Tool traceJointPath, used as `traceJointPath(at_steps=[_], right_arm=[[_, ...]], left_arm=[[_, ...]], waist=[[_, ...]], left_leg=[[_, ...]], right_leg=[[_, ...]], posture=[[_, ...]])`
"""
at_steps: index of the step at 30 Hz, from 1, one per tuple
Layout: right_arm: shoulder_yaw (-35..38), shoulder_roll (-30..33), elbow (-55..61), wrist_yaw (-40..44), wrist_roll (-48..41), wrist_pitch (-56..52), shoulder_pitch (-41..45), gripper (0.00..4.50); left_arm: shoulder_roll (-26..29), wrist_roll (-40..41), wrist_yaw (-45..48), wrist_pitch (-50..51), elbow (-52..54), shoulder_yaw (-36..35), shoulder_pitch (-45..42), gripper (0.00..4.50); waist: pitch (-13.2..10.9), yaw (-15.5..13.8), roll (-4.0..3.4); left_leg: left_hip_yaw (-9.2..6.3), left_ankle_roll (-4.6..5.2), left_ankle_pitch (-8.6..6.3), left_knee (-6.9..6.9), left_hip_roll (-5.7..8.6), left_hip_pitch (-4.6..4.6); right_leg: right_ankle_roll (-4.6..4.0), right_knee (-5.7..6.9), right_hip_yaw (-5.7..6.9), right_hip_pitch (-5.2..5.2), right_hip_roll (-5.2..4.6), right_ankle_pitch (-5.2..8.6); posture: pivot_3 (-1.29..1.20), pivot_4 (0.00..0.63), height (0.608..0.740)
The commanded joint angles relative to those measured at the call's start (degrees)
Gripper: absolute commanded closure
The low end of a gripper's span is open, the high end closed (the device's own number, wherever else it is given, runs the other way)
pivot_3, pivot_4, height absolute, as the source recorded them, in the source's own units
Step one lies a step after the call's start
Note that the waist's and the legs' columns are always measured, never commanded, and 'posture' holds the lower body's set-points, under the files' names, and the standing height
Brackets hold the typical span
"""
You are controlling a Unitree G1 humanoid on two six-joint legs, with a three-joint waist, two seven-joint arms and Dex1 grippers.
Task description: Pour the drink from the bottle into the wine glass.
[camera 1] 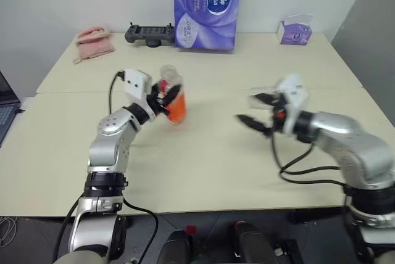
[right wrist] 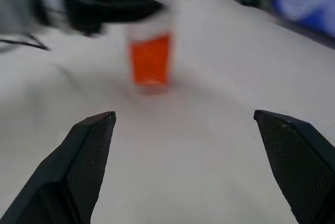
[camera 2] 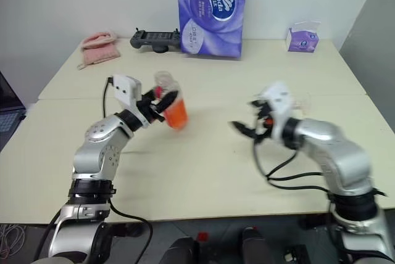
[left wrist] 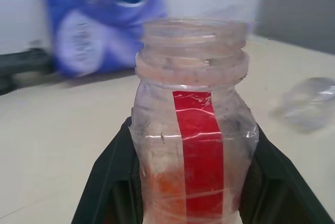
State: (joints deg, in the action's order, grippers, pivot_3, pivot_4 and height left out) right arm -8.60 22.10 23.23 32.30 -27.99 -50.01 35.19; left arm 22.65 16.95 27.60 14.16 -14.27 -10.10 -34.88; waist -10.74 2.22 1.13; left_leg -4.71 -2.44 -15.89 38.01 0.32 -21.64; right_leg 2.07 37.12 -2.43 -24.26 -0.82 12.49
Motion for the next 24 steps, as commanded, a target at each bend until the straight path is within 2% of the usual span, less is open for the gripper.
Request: traceJointPath(at_steps=[1,6,14,22,24], right_arm=[[-3.76,-6.66,-3.17,-4.78,3.56,2.85,5.93,0.0],[-5.17,-10.54,-5.98,-5.24,5.21,4.12,9.05,0.0],[-4.85,-8.4,-7.23,-3.31,7.27,4.95,9.07,0.0],[-4.71,-7.65,-6.84,-3.5,7.48,4.74,7.79,0.0],[-4.75,-7.79,-7.22,-3.49,7.63,4.97,7.91,0.0]], left_arm=[[1.55,-2.23,-5.29,-4.55,-3.7,-3.55,-2.98,2.77],[2.0,-2.68,-5.06,-7.68,-8.88,-3.77,-4.24,2.77],[1.77,-2.24,-4.68,-10.2,-13.16,-5.11,-2.01,2.77],[1.82,-2.79,-6.1,-10.49,-11.16,-5.13,0.66,0.13],[1.96,-2.98,-6.38,-10.21,-10.69,-4.99,1.06,0.05]], waist=[[0.0,-0.08,0.0],[0.05,-1.38,0.08],[0.05,-1.29,0.08],[0.05,-0.37,0.08],[0.05,-0.37,0.08]], left_leg=[[-0.01,-0.01,0.01,0.0,0.02,-0.01],[-0.19,-0.15,0.07,0.0,0.13,-0.3],[-0.08,-0.08,0.03,0.01,0.29,-0.21],[-0.07,-0.09,0.04,0.0,0.14,-0.08],[-0.08,-0.09,0.04,0.0,0.14,-0.13]], right_leg=[[-0.01,0.04,-0.01,-0.03,0.0,-0.01],[0.02,-0.13,0.18,-0.1,-0.48,-0.04],[0.14,-0.09,0.12,-0.09,-0.39,-0.12],[0.09,0.08,0.12,-0.09,-0.23,-0.15],[0.08,0.06,0.12,-0.11,-0.23,-0.16]], posture=[[0.0,0.15,0.74],[0.0,0.15,0.74],[0.0,0.15,0.74],[0.0,0.15,0.74],[0.0,0.15,0.74]])
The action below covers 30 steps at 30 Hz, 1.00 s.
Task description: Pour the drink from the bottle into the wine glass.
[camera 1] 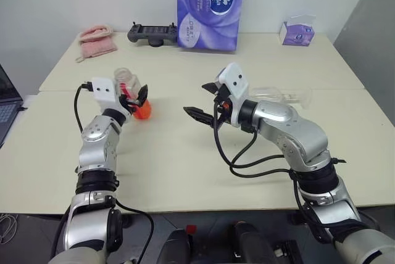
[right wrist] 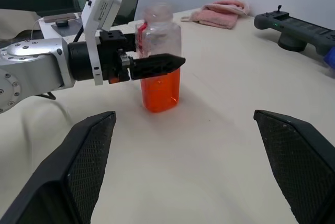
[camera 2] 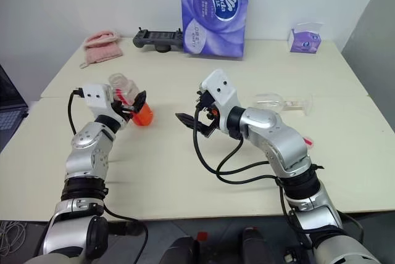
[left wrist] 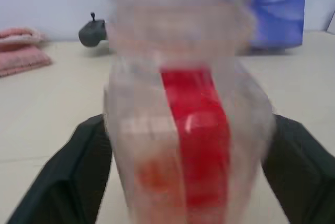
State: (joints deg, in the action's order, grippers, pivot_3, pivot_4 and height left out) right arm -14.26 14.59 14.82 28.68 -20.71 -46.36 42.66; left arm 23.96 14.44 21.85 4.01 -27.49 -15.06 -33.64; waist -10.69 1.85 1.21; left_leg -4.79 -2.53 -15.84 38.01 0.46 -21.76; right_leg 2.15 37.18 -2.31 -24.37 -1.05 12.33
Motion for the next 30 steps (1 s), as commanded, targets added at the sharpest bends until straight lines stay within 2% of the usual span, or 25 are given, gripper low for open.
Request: traceJointPath(at_steps=[1,6,10,18,20,23,26,30], right_arm=[[0.99,-0.36,0.96,0.12,0.42,1.45,0.54,0.0],[1.49,-0.02,0.51,0.46,0.81,1.75,0.54,0.0],[3.06,2.96,-0.57,1.35,1.67,2.84,-0.09,0.0],[6.44,19.08,-6.69,2.23,11.92,13.01,-8.91,0.0],[5.65,24.1,-7.61,2.45,16.5,16.97,-11.32,0.0],[4.53,30.32,-10.07,1.99,23.18,22.17,-13.72,0.0],[1.11,32.29,-16.4,-1.14,31.81,27.38,-10.66,0.0],[-3.89,31.5,-27.2,-3.11,40.48,34.68,-5.43,0.0]], left_arm=[[0.69,-0.54,-0.76,0.09,2.75,-0.02,-0.01,0.05],[0.52,-0.1,-0.57,1.93,5.52,0.17,1.85,0.05],[0.06,1.16,-1.74,5.87,13.53,-0.55,7.1,0.05],[0.73,8.7,-1.25,19.25,42.96,-3.67,28.29,0.05],[1.48,13.14,2.24,22.14,49.08,-3.67,33.41,0.05],[5.06,18.82,9.66,27.04,57.59,0.7,40.26,0.05],[7.51,19.12,12.85,30.74,60.2,8.66,38.21,0.05],[5.92,18.63,12.84,32.98,58.15,14.81,30.17,0.05]], waist=[[0.0,-0.01,0.0],[0.0,0.0,0.0],[0.0,0.0,0.0],[0.0,-0.16,0.0],[-0.01,-0.15,0.0],[-0.01,-0.12,0.0],[-0.01,-0.07,0.0],[-0.01,0.01,0.01]], left_leg=[[0.0,0.0,0.0,0.0,0.01,-0.02],[0.01,0.0,0.0,0.0,0.02,-0.02],[0.0,0.0,0.0,-0.01,0.0,-0.02],[0.07,0.01,-0.01,-0.04,-0.06,-0.08],[0.14,0.01,-0.01,-0.04,-0.06,-0.06],[0.25,0.01,-0.01,-0.02,-0.02,0.0],[0.33,0.01,-0.01,-0.01,0.03,0.19],[0.37,0.01,-0.01,-0.02,-0.01,0.31]], right_leg=[[0.0,-0.01,0.0,-0.01,0.0,0.0],[0.0,-0.03,-0.02,0.0,-0.04,0.0],[0.0,-0.04,-0.03,-0.01,-0.06,0.0],[0.01,-0.2,-0.11,0.02,-0.23,0.01],[0.01,-0.2,-0.15,0.03,-0.24,0.02],[0.0,-0.23,-0.2,0.05,-0.18,0.09],[0.2,-0.23,-0.21,0.22,-0.04,0.28],[0.18,-0.18,-0.27,0.28,0.06,0.27]], posture=[[0.0,0.15,0.74],[0.0,0.15,0.74],[0.0,0.15,0.74],[0.0,0.15,0.74],[0.0,0.15,0.74],[0.0,0.15,0.74],[0.0,0.15,0.74],[0.0,0.15,0.74]])
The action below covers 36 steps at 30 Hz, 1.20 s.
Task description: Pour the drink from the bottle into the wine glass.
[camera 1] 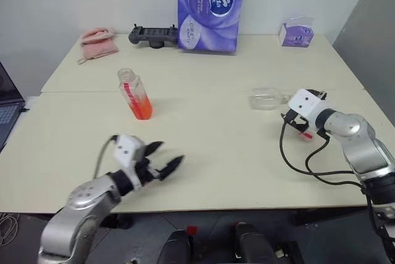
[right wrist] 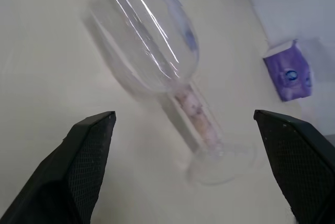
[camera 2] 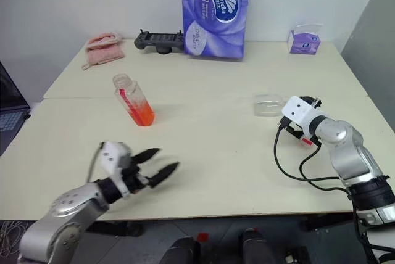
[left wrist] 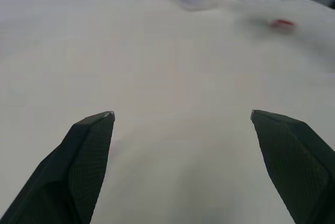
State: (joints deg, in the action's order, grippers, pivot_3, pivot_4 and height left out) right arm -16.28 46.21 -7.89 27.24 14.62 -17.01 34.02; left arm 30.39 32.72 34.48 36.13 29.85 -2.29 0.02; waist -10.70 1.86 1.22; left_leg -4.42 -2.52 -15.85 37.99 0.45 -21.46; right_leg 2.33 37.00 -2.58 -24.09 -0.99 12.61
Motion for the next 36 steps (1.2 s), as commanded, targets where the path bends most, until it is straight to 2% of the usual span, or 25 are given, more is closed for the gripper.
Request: traceJointPath(at_steps=[1,2,6,13,16,20,25,27,29,31,35,36], right_arm=[[-2.28,-1.44,-7.83,-2.47,6.01,6.2,5.05,0.0],[-2.34,-2.5,-10.24,-2.99,6.49,6.79,6.34,0.0],[-7.37,-6.01,-25.62,-4.08,13.03,11.77,14.26,0.0],[-9.83,-13.82,-47.5,-9.0,16.77,16.8,23.49,0.0],[-10.61,-15.73,-53.11,-10.38,18.09,17.84,26.05,0.6],[-11.16,-17.06,-55.45,-11.0,19.29,20.13,26.76,2.0],[-11.28,-16.88,-52.49,-10.78,20.38,21.72,25.4,3.75],[-9.94,-16.19,-47.68,-10.47,19.63,21.57,23.72,4.18],[-7.97,-15.26,-41.09,-9.66,18.26,20.35,21.34,4.18],[-2.43,-16.21,-29.71,-8.09,13.22,16.06,17.5,4.18],[5.44,-20.93,-12.27,-6.01,5.62,6.25,12.08,4.18],[8.75,-25.67,-7.59,-7.33,0.9,2.82,11.16,4.18]], left_arm=[[-1.12,0.31,0.27,1.41,0.11,3.37,-5.59,0.05],[-1.49,0.28,0.31,1.8,-0.35,4.21,-6.94,0.05],[-3.06,-1.14,1.55,1.26,-3.29,8.26,-12.83,0.05],[-3.84,-3.05,1.0,0.15,-4.39,8.62,-13.31,0.05],[-3.65,-3.74,0.56,-0.26,-4.23,7.86,-12.93,0.0],[-3.35,-4.32,0.08,-0.99,-4.5,6.19,-12.17,0.0],[-4.69,-4.94,-1.13,-3.1,-6.0,4.22,-10.83,0.0],[-4.93,-4.6,-1.19,-3.52,-6.02,3.42,-9.96,0.0],[-4.87,-4.35,-1.24,-3.55,-5.63,2.67,-8.98,0.0],[-4.43,-3.89,-1.18,-3.62,-4.82,1.26,-7.48,0.0],[-3.87,-3.08,-1.14,-3.77,-3.58,-1.15,-5.05,0.0],[-3.55,-2.73,-1.11,-3.98,-2.96,-2.44,-3.74,0.0]], waist=[[0.0,-0.01,0.0],[0.0,0.02,0.0],[0.0,0.18,0.0],[0.0,0.34,0.0],[0.0,0.45,0.0],[0.0,0.57,0.0],[0.0,0.73,0.0],[0.0,0.88,0.0],[0.0,1.08,0.0],[0.0,1.14,0.0],[-0.02,1.5,-0.04],[-0.03,1.42,-0.05]], left_leg=[[0.0,0.0,0.0,-0.03,0.0,-0.01],[0.0,0.0,0.0,-0.05,-0.01,-0.01],[0.02,0.0,0.0,-0.06,0.01,-0.05],[0.03,0.0,0.0,-0.04,0.0,0.0],[0.02,-0.01,0.0,-0.04,0.01,0.0],[0.0,-0.01,0.0,-0.04,0.01,0.0],[0.0,0.0,0.0,-0.04,0.0,0.03],[0.0,0.0,0.0,-0.05,-0.01,0.04],[-0.01,0.0,0.0,-0.07,-0.01,0.03],[-0.05,0.0,0.0,-0.1,-0.02,-0.01],[-0.08,0.01,0.0,-0.1,-0.06,0.0],[-0.09,0.01,0.0,-0.09,-0.09,0.0]], right_leg=[[-0.01,-0.02,-0.01,-0.01,0.0,0.01],[-0.25,-0.03,-0.02,-0.01,0.0,-0.13],[-0.33,-0.04,-0.07,-0.06,-0.02,-0.18],[-0.34,-0.01,-0.11,-0.04,-0.02,-0.19],[-0.34,-0.01,-0.1,-0.02,-0.02,-0.19],[-0.34,-0.01,-0.11,-0.03,-0.02,-0.19],[-0.34,0.01,-0.1,-0.02,-0.02,-0.19],[-0.34,0.01,-0.1,-0.01,-0.02,-0.19],[-0.34,0.06,-0.1,-0.04,-0.02,-0.19],[-0.34,0.07,-0.07,-0.07,-0.02,-0.19],[-0.33,0.12,-0.06,-0.1,0.0,-0.19],[-0.33,0.14,-0.04,-0.1,0.02,-0.19]], posture=[[0.0,0.15,0.74],[0.0,0.15,0.74],[0.0,0.15,0.74],[0.0,0.15,0.74],[0.0,0.15,0.74],[0.0,0.15,0.74],[0.0,0.15,0.74],[0.0,0.15,0.74],[0.0,0.15,0.74],[0.0,0.15,0.74],[0.0,0.15,0.74],[0.0,0.15,0.74]])
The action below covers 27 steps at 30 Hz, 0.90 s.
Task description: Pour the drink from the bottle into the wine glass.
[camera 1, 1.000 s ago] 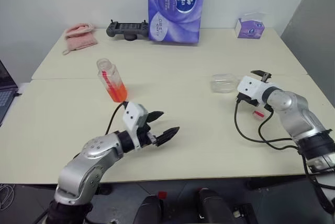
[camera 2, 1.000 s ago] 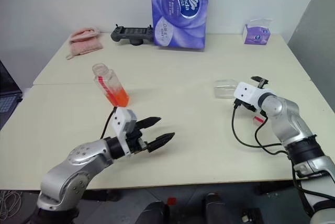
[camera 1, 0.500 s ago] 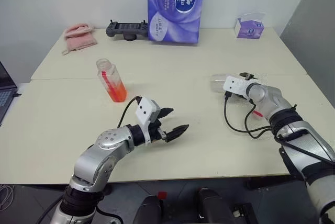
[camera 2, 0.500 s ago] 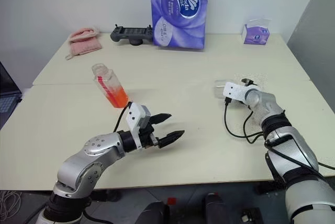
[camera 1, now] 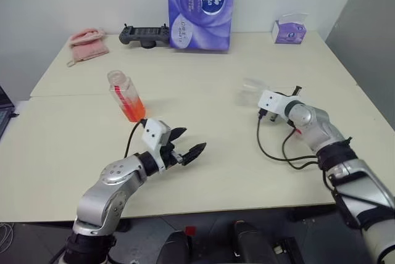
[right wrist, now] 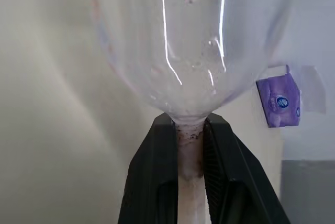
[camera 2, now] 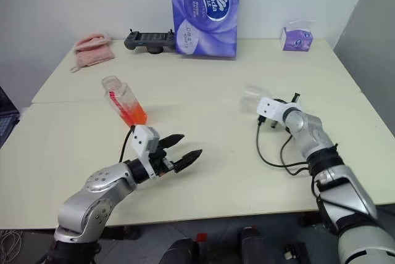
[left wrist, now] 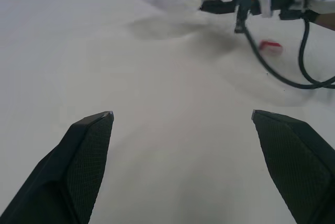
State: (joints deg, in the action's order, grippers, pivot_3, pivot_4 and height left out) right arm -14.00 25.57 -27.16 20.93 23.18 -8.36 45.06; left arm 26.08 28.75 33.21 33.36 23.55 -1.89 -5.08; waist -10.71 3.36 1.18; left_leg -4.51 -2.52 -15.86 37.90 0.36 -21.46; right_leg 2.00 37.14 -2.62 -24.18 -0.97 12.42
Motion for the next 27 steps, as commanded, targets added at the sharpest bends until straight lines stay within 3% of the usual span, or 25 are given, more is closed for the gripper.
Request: traceJointPath(at_steps=[1,5,10,14,21,27], right_arm=[[9.5,-9.95,15.24,-2.14,-13.0,-7.78,-0.84,4.18],[15.34,-22.83,19.91,-3.28,-25.34,-7.86,-4.66,4.18],[13.68,-28.67,18.16,-3.75,-28.48,-4.6,-9.8,4.18],[8.94,-29.14,14.53,-3.59,-25.02,0.63,-12.62,4.18],[6.76,-29.87,6.04,-4.57,-23.56,6.31,-14.96,4.18],[5.82,-27.07,9.04,-0.14,-25.17,5.59,-20.15,4.18]], left_arm=[[1.03,1.8,0.09,-1.29,4.13,-4.38,2.82,0.0],[2.83,2.91,0.74,-0.98,6.81,-7.33,6.13,0.0],[3.46,3.41,-0.93,-0.38,7.8,-9.37,7.15,0.0],[3.19,3.77,-1.83,0.0,8.39,-9.87,7.93,0.0],[2.46,3.04,-3.57,-0.4,8.27,-9.31,7.84,0.0],[2.82,2.91,-3.93,-0.59,7.53,-9.67,7.75,0.0]], waist=[[-0.01,-0.04,-0.01],[-0.02,-0.23,-0.04],[-0.02,-1.9,-0.03],[-0.02,-1.58,-0.04],[0.0,-1.19,-0.04],[0.11,-0.97,0.01]], left_leg=[[-0.03,0.0,0.0,0.0,0.03,-0.01],[-0.15,0.01,-0.01,-0.06,-0.07,-0.01],[-0.23,0.0,0.0,0.05,-0.01,-0.07],[-0.05,-0.01,0.0,0.06,0.08,-0.09],[-0.07,-0.01,0.0,-0.08,-0.08,0.13],[-0.06,0.0,-0.01,-0.09,-0.07,0.29]], right_leg=[[0.0,0.01,0.01,-0.01,0.0,0.0],[0.0,0.04,0.12,-0.04,0.04,0.0],[0.0,-0.12,0.18,0.11,-0.19,0.0],[0.02,-0.17,0.06,0.06,-0.23,0.0],[-0.07,-0.01,0.1,0.07,0.13,0.05],[-0.07,-0.04,0.07,0.22,0.13,0.07]], posture=[[0.0,0.15,0.74],[0.0,0.15,0.74],[0.0,0.15,0.74],[0.0,0.15,0.74],[0.0,0.15,0.74],[0.0,0.15,0.74]])
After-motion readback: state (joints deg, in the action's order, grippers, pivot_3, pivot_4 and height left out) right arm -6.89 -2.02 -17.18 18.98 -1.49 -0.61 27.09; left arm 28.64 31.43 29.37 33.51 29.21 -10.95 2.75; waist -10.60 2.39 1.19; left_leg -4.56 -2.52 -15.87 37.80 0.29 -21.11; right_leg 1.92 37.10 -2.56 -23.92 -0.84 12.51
